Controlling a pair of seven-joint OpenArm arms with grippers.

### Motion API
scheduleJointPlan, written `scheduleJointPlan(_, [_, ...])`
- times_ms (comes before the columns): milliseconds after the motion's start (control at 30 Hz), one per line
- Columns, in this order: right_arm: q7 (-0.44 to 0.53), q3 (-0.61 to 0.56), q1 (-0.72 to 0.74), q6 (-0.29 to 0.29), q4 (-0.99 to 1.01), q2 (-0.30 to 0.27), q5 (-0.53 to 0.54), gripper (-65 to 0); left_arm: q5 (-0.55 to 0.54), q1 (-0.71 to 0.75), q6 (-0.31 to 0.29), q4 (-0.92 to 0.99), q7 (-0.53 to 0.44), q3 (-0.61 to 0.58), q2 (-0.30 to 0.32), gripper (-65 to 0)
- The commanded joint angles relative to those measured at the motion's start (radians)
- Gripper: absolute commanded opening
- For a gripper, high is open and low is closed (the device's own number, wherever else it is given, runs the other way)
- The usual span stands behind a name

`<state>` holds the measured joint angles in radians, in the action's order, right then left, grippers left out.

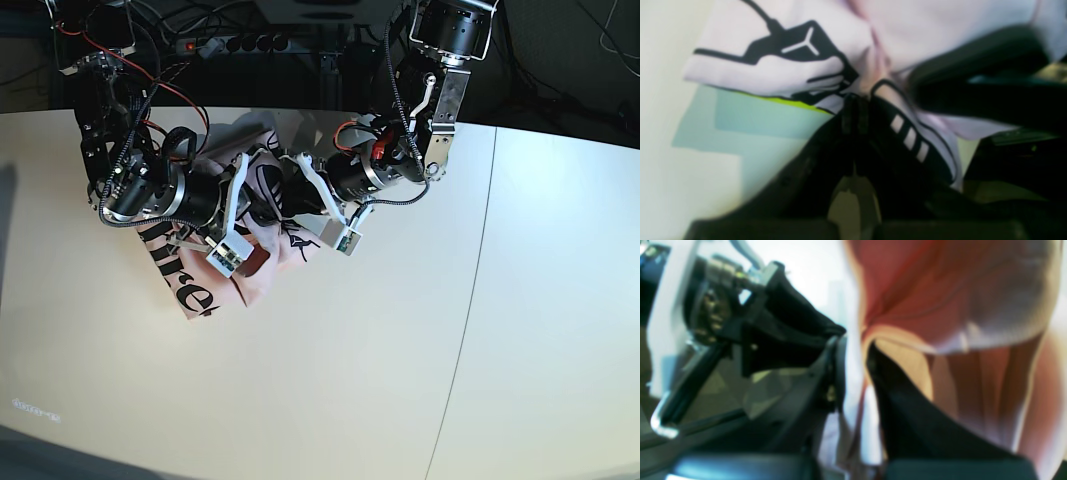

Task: Fold the T-shirt properly
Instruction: 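Grasp the folded shirt with both grippers and lift it together, then fold the shirt over with the right gripper toward the left gripper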

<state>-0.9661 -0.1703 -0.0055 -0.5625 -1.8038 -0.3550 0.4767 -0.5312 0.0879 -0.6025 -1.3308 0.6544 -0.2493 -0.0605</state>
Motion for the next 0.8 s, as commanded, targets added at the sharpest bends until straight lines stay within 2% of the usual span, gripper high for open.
scheduleJointPlan(0, [0.029,-0.005,0.013,-0.018,-0.009,-0.008,0.003,-65.0,-0.029,0.009,0.007,-0.007,0.039,-0.003,-0.005,-65.0])
scheduleJointPlan(200, [0.053,-0.091,0.013,-0.018,-0.008,-0.008,-0.098,-65.0,-0.054,0.009,0.007,-0.1,0.073,0.027,-0.005,-65.0])
scheduleJointPlan(367, [0.073,-0.155,0.013,-0.017,-0.008,-0.008,-0.167,-65.0,-0.086,0.009,0.007,-0.161,0.11,0.117,0.001,-65.0])
scheduleJointPlan(567, [0.072,-0.166,0.013,-0.017,-0.008,-0.008,-0.151,-65.0,-0.136,0.009,0.005,-0.188,0.122,0.212,0.081,-65.0])
scheduleJointPlan(733, [0.073,-0.166,0.013,-0.017,-0.008,-0.008,-0.07,-65.0,-0.176,0.01,0.004,-0.188,0.133,0.244,0.15,-65.0])
scheduleJointPlan(767, [0.072,-0.166,0.013,-0.017,-0.008,-0.008,-0.044,-61.2,-0.177,0.01,0.004,-0.188,0.132,0.245,0.16,-65.0])
